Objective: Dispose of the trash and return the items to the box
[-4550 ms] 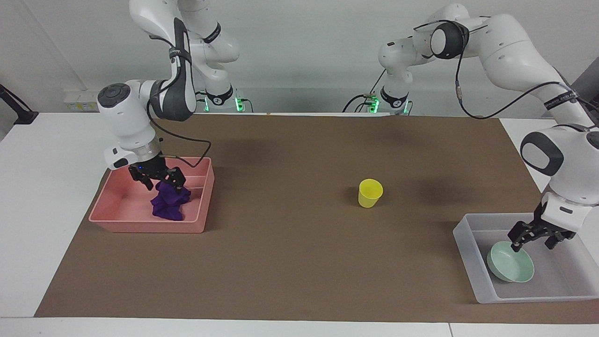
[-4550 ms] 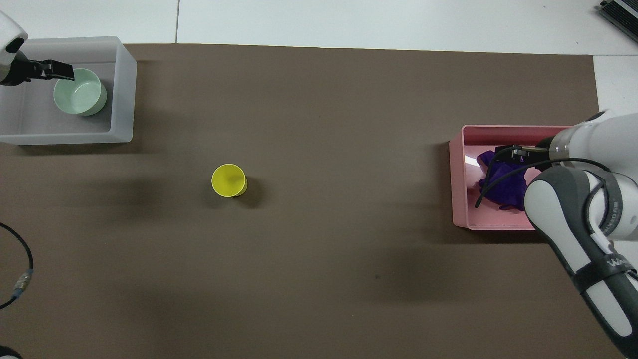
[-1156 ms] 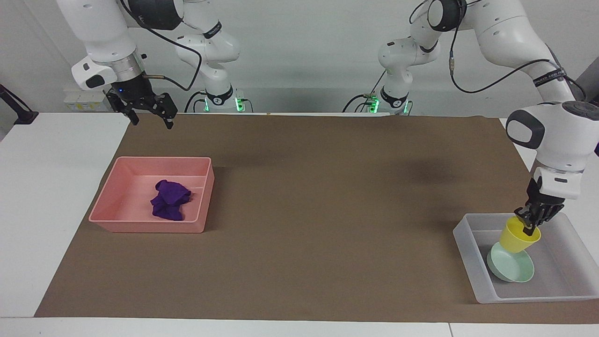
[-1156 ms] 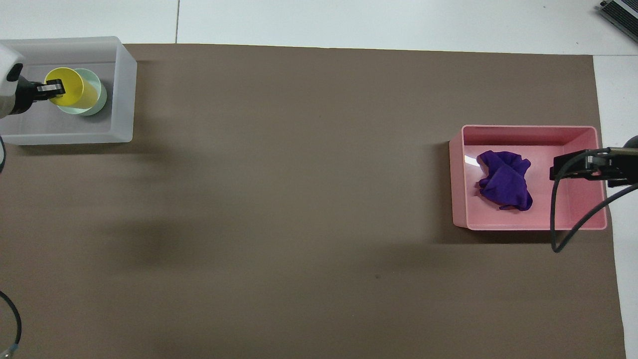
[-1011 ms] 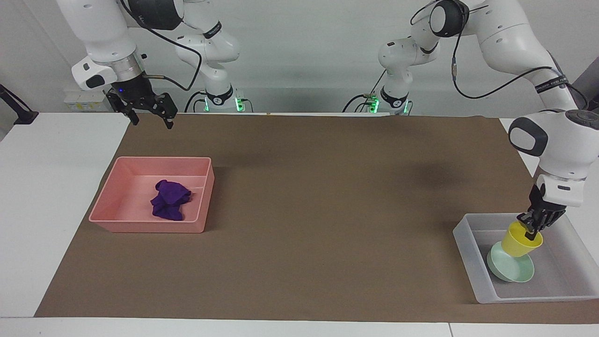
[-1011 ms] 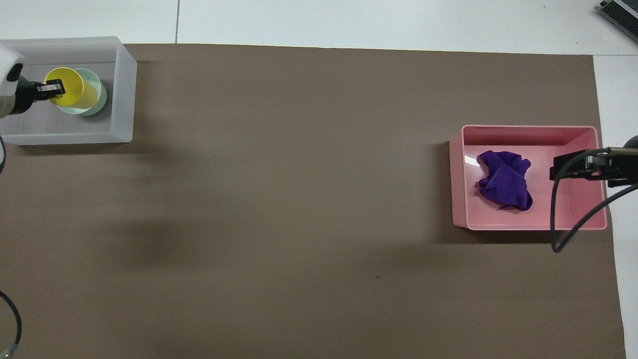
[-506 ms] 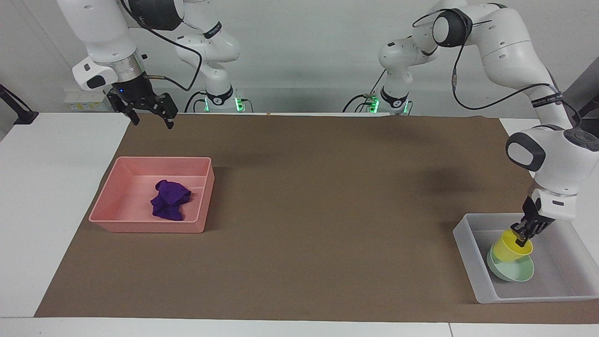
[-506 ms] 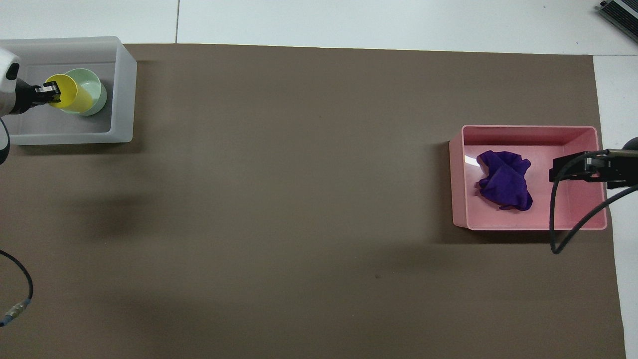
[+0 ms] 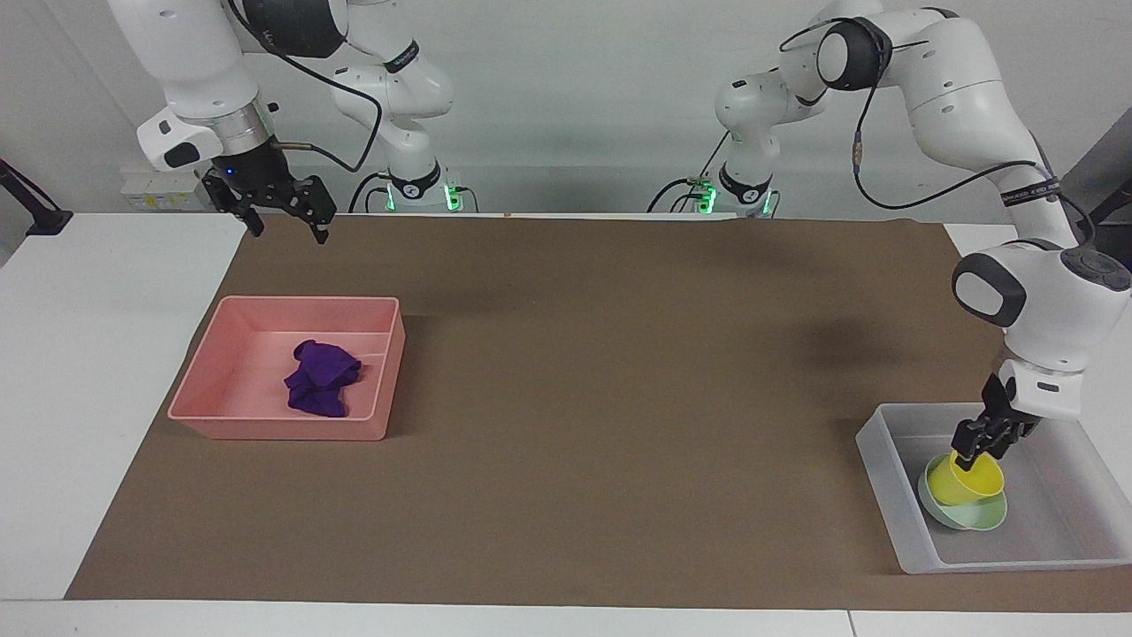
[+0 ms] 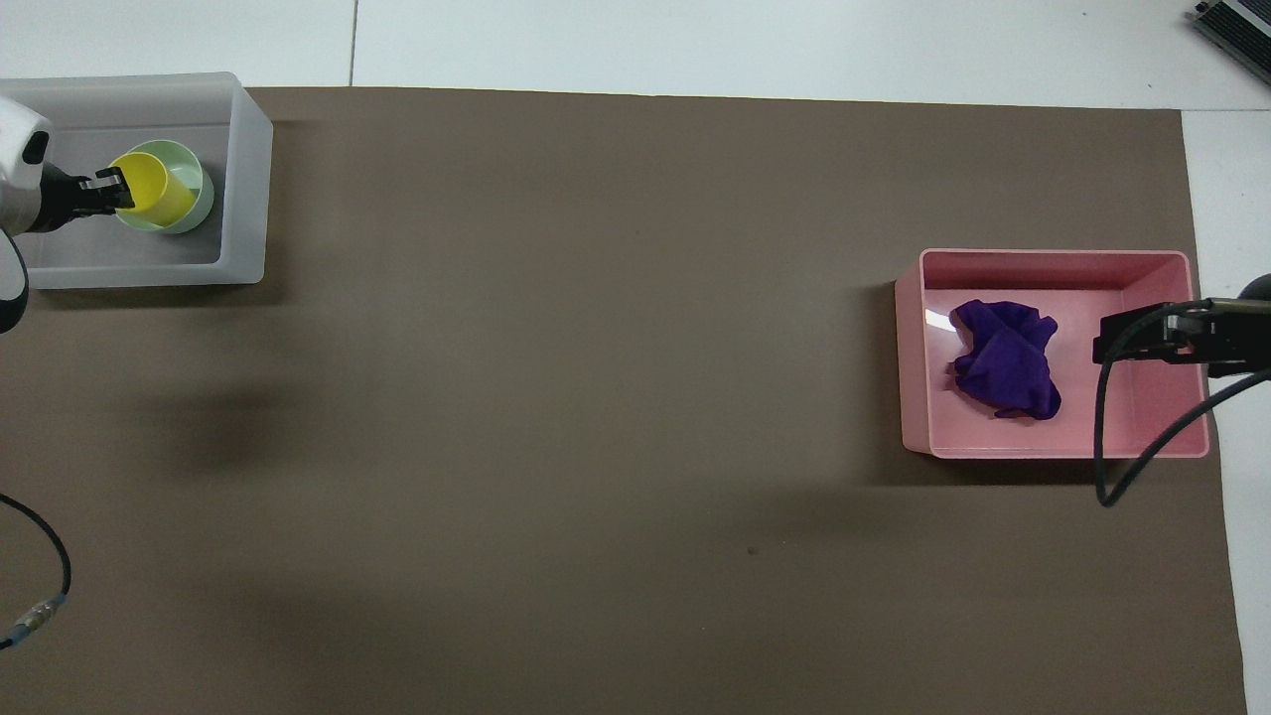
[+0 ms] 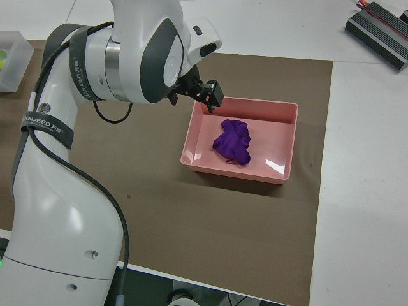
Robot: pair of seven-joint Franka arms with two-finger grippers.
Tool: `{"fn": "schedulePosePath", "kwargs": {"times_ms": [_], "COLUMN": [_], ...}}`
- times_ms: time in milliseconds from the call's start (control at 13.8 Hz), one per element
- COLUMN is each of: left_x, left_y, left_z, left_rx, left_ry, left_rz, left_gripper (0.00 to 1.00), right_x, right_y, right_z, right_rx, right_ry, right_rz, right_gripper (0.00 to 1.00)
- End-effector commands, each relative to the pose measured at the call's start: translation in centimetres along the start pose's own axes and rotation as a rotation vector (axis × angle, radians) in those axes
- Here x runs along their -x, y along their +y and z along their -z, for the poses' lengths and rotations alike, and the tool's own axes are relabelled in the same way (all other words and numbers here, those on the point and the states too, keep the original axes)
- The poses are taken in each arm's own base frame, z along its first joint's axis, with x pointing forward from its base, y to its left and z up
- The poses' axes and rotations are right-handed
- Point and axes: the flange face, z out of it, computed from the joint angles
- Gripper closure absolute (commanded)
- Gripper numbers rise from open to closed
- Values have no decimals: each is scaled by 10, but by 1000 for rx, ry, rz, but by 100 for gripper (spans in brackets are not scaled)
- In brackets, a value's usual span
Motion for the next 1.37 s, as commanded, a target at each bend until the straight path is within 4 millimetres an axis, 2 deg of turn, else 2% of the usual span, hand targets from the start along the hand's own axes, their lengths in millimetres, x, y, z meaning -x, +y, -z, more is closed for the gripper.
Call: {"fn": "schedulePosePath", "kwargs": {"times_ms": [0,217,506,794,939,1083,1228,1300], "left_x": [-4,4,48,101,113,109,94,85], "left_y": [16,49,98,125,130,136,139,139], "left_z": [30,68,113,164,191,220,251,256], "left_rx": [8,25,49,65,69,72,70,54], "left_ry": [26,17,5,-70,-96,-127,-173,-206], "left_rz": [-159,-263,-340,-400,-421,-433,-440,-448], "left_gripper": [0,0,0,0,0,0,0,0], "right_x": [8,8,6,-1,0,1,1,1], "right_y": [1,1,0,3,-1,0,0,0], "right_z": [1,1,4,3,3,3,2,2], "right_rx": [-4,-4,-4,2,2,2,2,2], "right_ry": [13,13,17,-17,-14,-14,-16,-17], "right_rz": [-15,-15,-14,-22,-19,-17,-13,-11], "right_gripper": [0,0,0,0,0,0,0,0]}}
